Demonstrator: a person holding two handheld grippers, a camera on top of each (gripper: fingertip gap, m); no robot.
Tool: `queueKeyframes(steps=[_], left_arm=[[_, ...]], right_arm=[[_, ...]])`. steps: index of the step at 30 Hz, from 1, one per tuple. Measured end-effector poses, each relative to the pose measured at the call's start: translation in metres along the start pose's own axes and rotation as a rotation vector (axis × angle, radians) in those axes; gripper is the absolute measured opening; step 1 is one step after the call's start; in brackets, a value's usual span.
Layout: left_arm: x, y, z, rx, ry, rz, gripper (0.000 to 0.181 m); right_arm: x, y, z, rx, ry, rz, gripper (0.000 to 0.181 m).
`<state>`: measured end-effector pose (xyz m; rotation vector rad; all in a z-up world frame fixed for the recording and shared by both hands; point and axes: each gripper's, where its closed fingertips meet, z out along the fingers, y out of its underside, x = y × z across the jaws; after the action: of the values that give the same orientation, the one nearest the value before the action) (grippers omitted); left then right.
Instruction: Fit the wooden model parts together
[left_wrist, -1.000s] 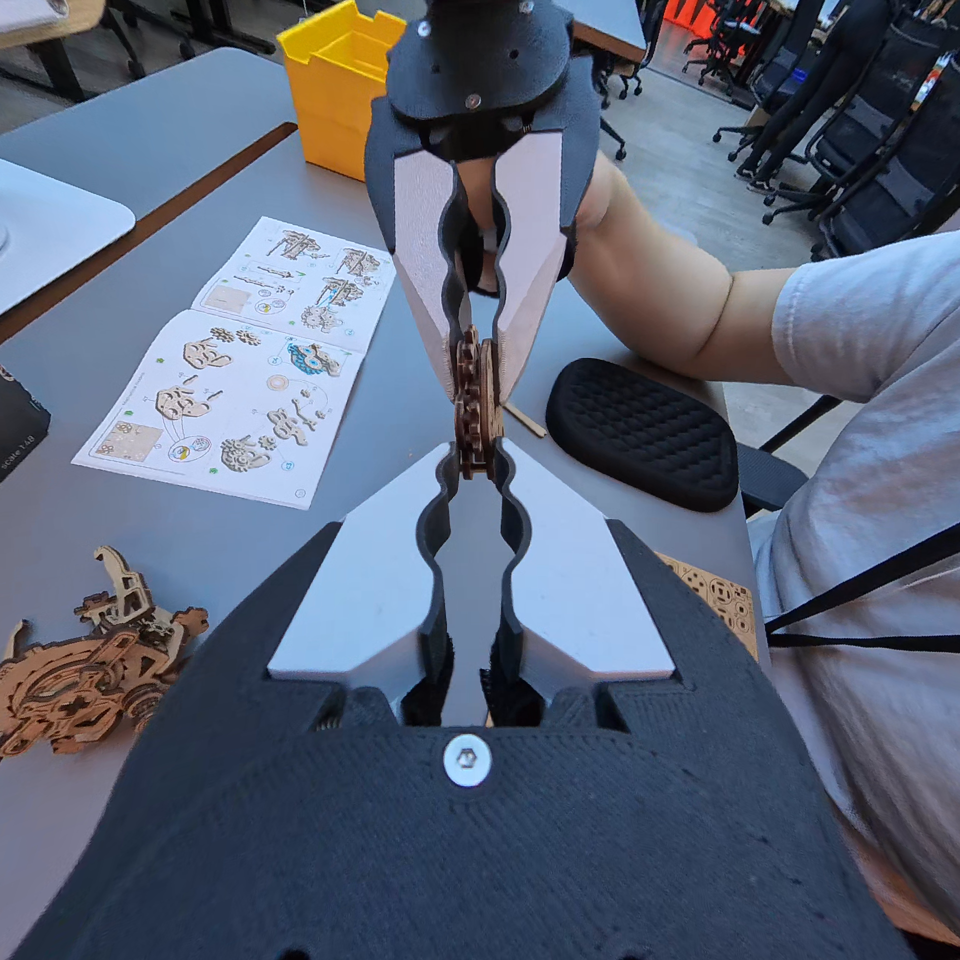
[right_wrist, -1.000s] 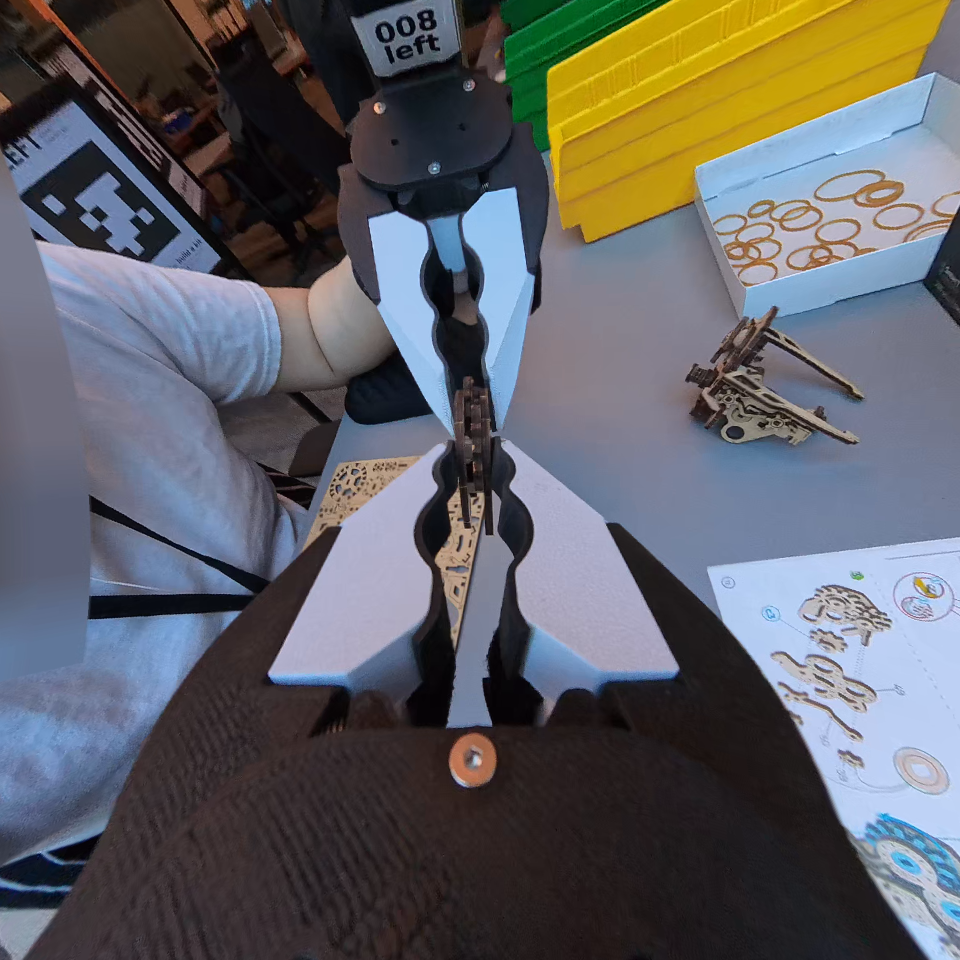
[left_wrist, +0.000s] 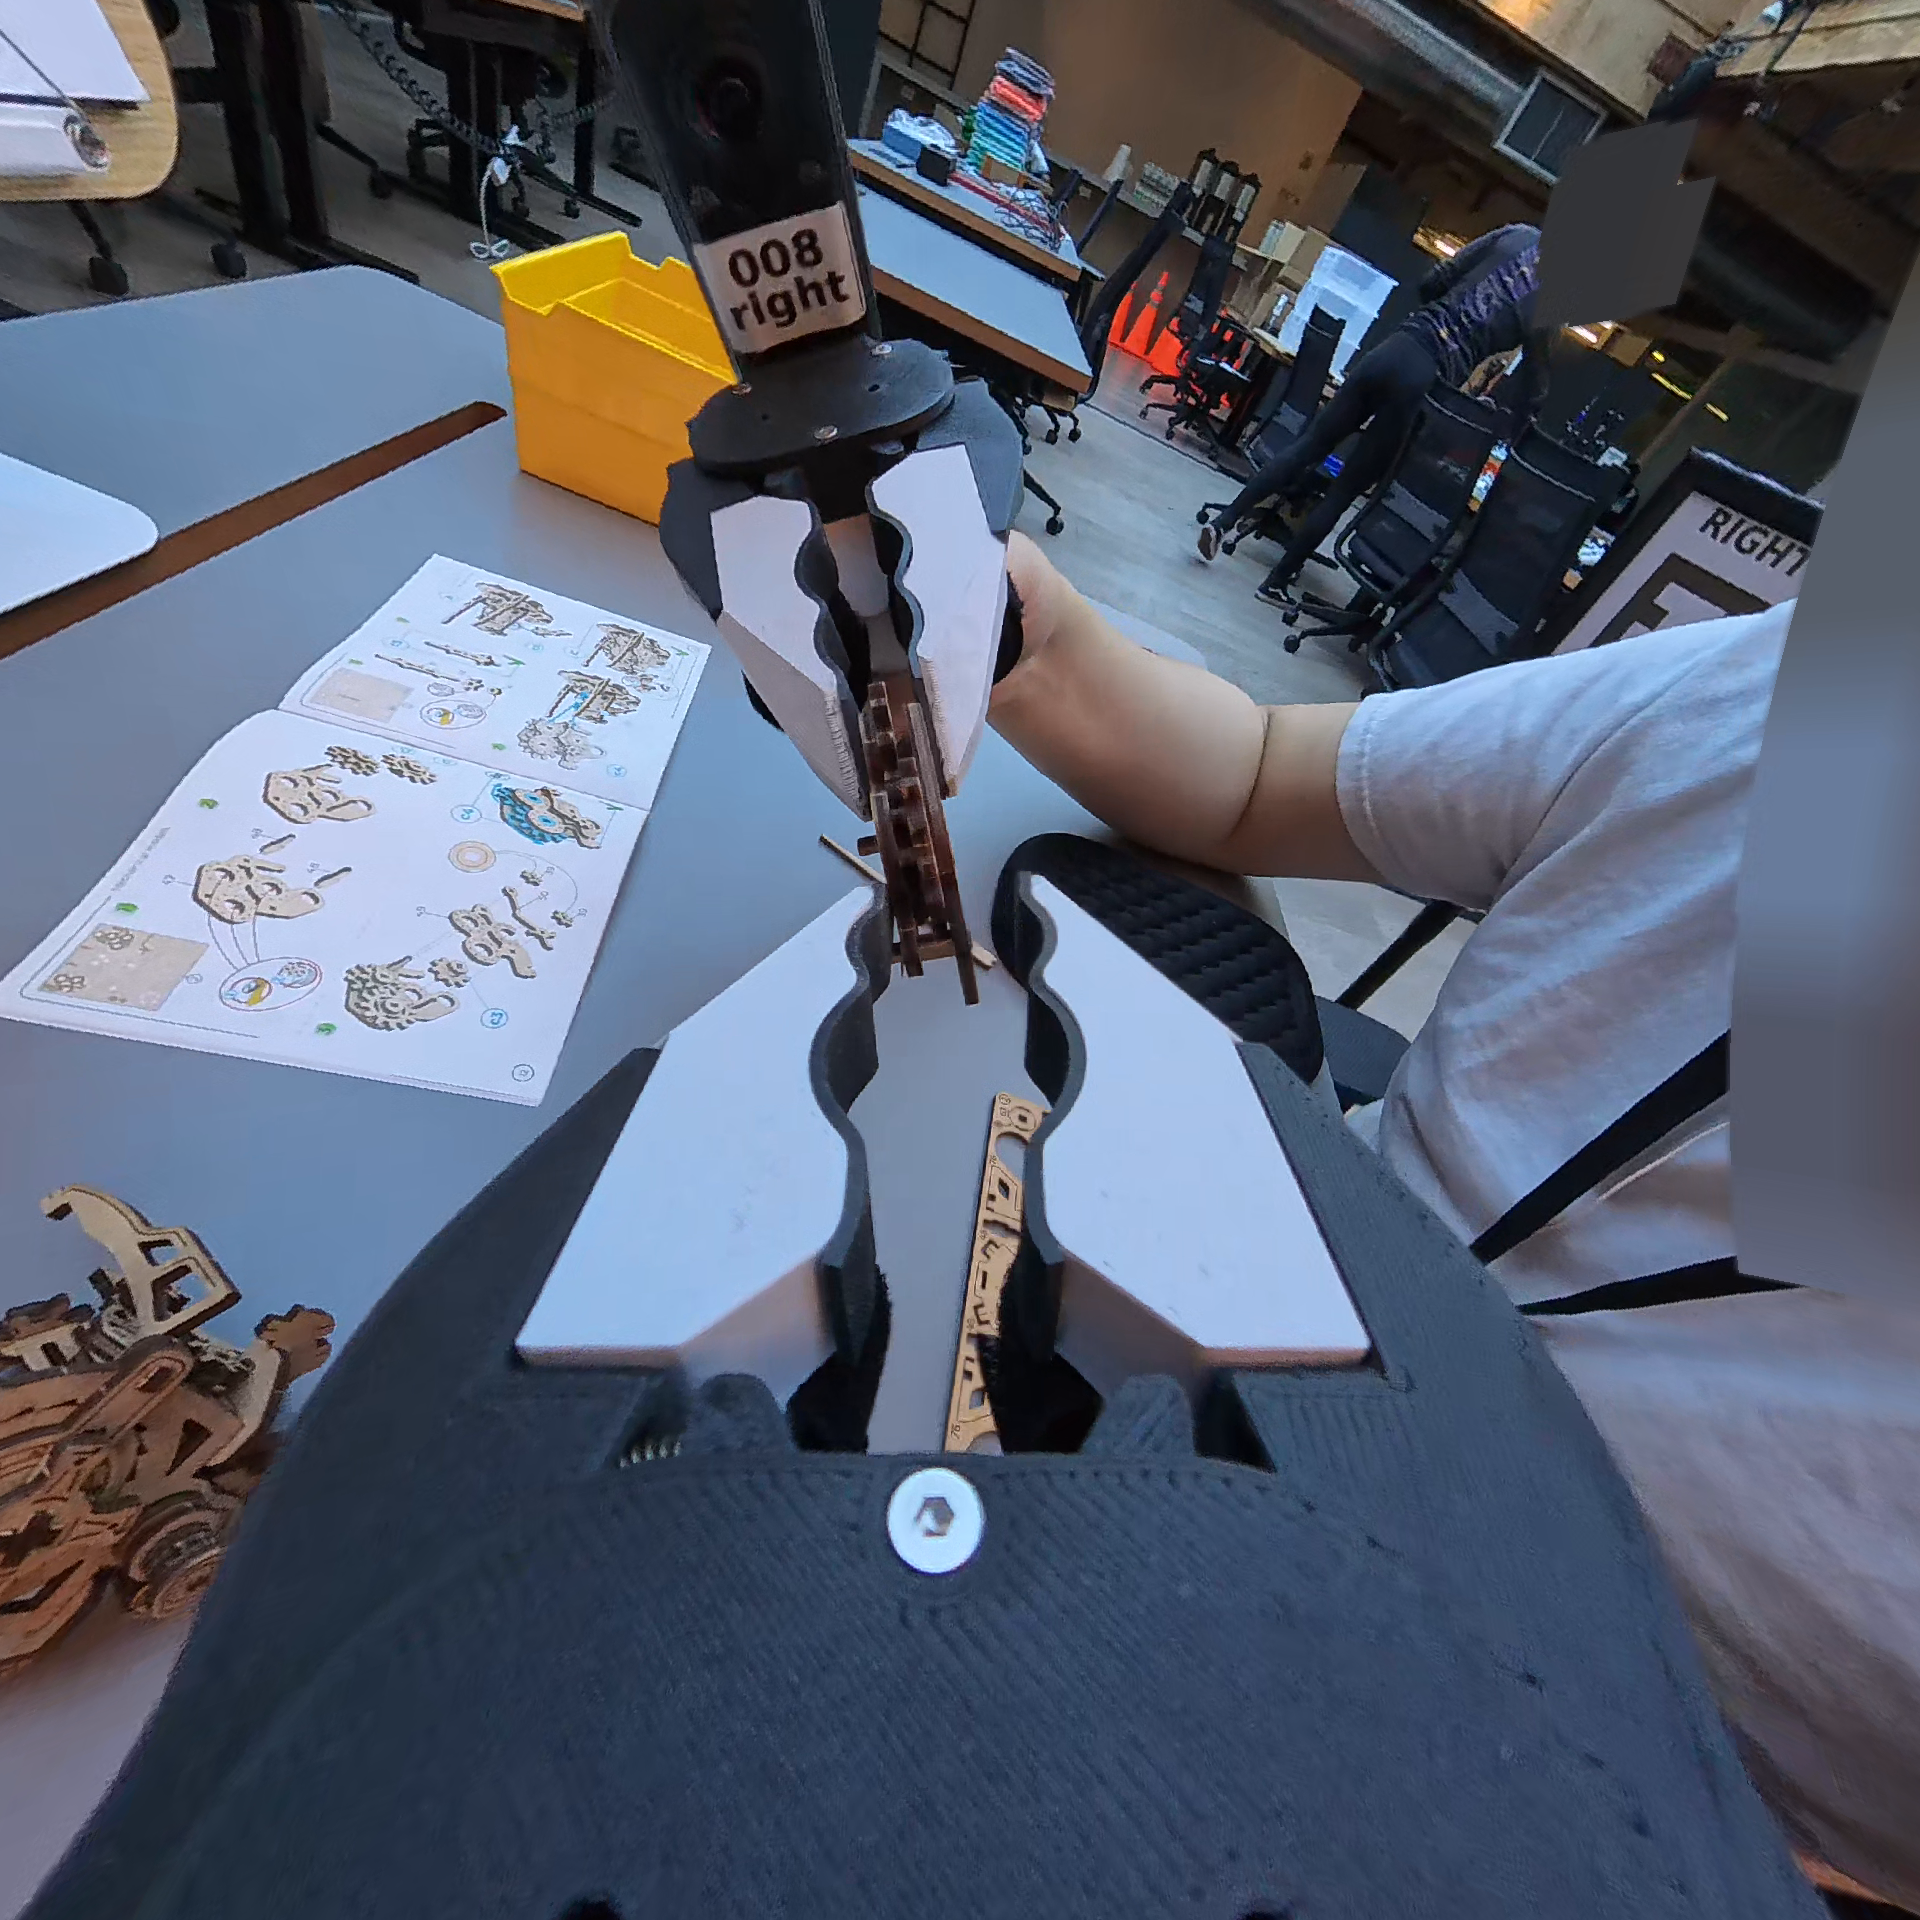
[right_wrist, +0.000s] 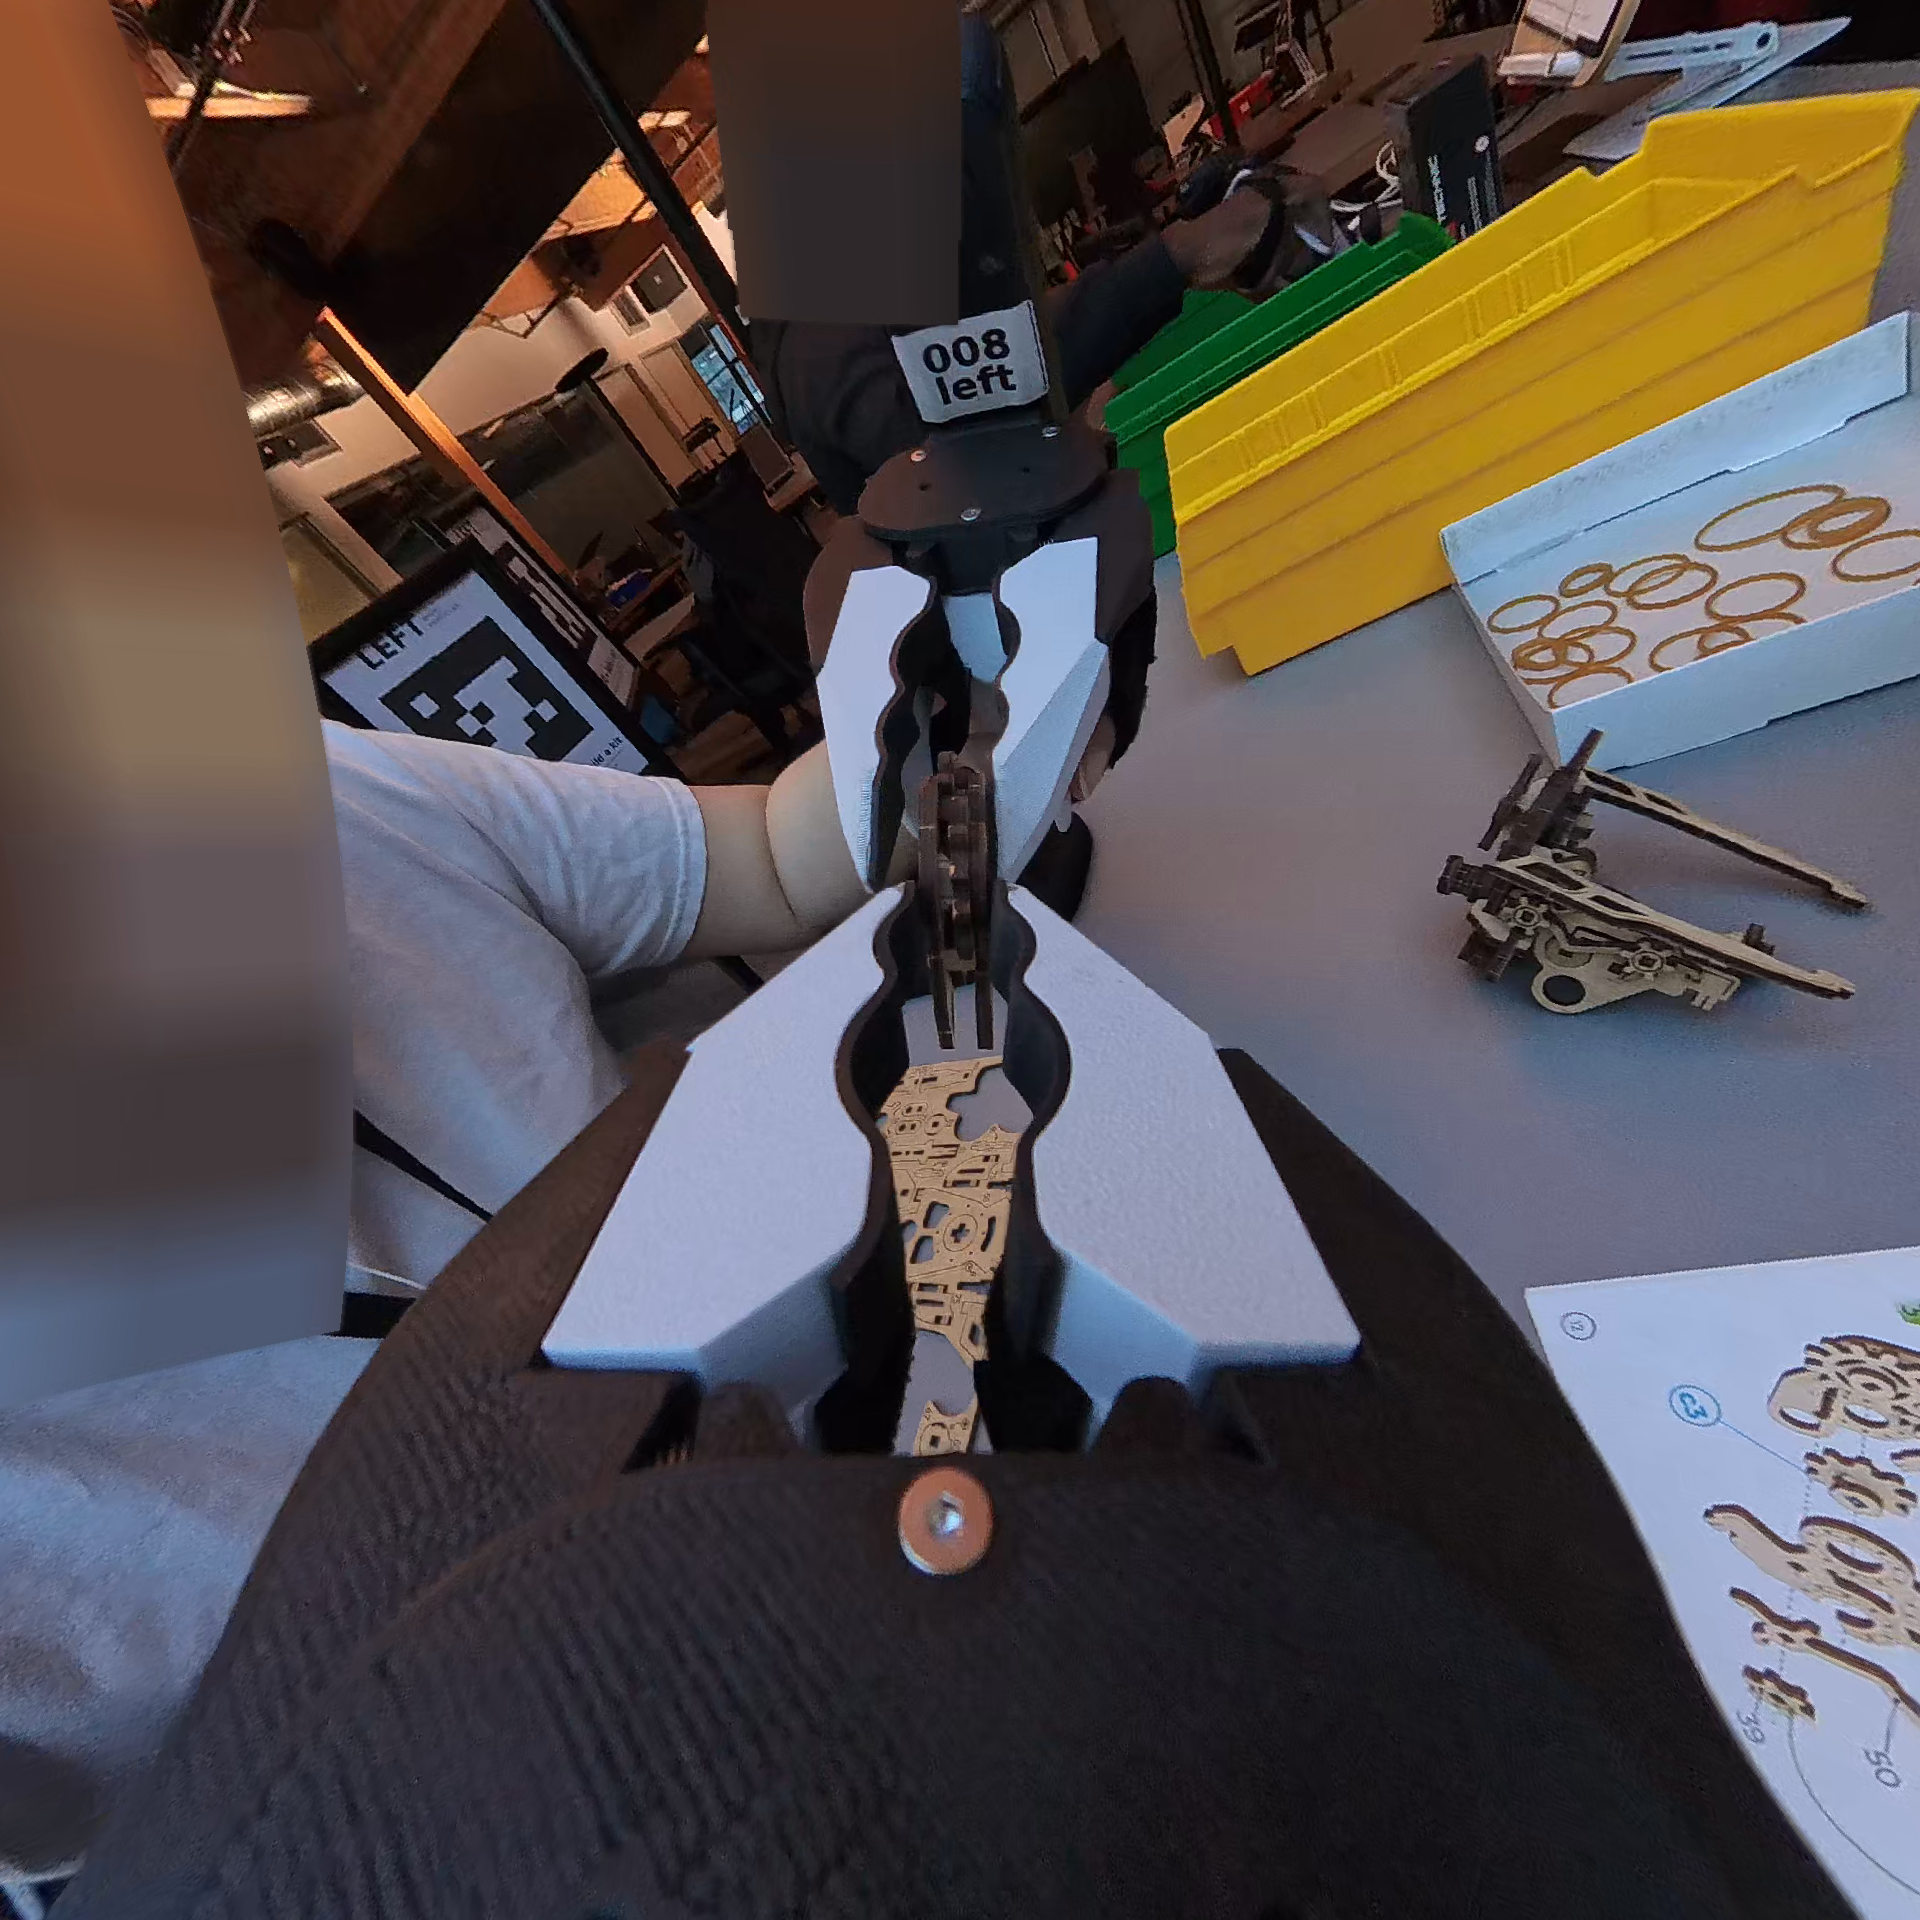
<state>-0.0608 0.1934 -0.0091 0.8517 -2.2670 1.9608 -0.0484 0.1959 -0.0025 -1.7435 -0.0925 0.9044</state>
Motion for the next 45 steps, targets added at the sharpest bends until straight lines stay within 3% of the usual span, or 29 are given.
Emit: queueKeyframes(steps=[3,7,12,17,20,26,28,33,38,45], left_arm=[[0.004,0.001,0.000,-0.019,-0.011,0.095,0.031],[0.012,0.000,0.003,-0.029,-0.049,0.276,0.036],[0.024,-0.018,0.001,0.072,-0.166,0.585,0.042],[0.018,-0.015,0.001,0.025,-0.283,0.725,0.035],[0.022,-0.018,0.004,0.055,-0.284,0.744,0.018],[0.028,-0.023,0.003,0.036,-0.305,0.771,0.018],[0.029,-0.024,0.004,0.017,-0.349,0.825,0.018],[0.036,-0.026,0.004,-0.025,-0.436,1.008,0.018],[0.056,-0.039,-0.002,0.071,-0.496,1.194,0.018],[0.062,-0.038,-0.002,0.046,-0.521,1.285,0.015]], right_arm=[[-0.002,-0.001,0.000,-0.028,0.051,-0.114,0.010],[-0.012,0.001,0.001,-0.094,0.140,-0.461,0.011],[-0.031,-0.004,-0.002,-0.080,0.170,-0.751,0.011],[-0.043,-0.012,-0.007,-0.023,0.126,-0.744,0.011],[-0.047,-0.012,-0.006,0.000,0.109,-0.779,0.011],[-0.052,-0.011,-0.007,0.020,0.079,-0.809,0.013],[-0.054,-0.011,-0.008,0.007,0.086,-0.819,0.021],[-0.061,-0.010,-0.007,-0.064,0.220,-1.128,0.011],[-0.077,-0.016,-0.009,-0.084,0.309,-1.347,0.011],[-0.079,-0.014,-0.011,-0.111,0.314,-1.376,0.011]])
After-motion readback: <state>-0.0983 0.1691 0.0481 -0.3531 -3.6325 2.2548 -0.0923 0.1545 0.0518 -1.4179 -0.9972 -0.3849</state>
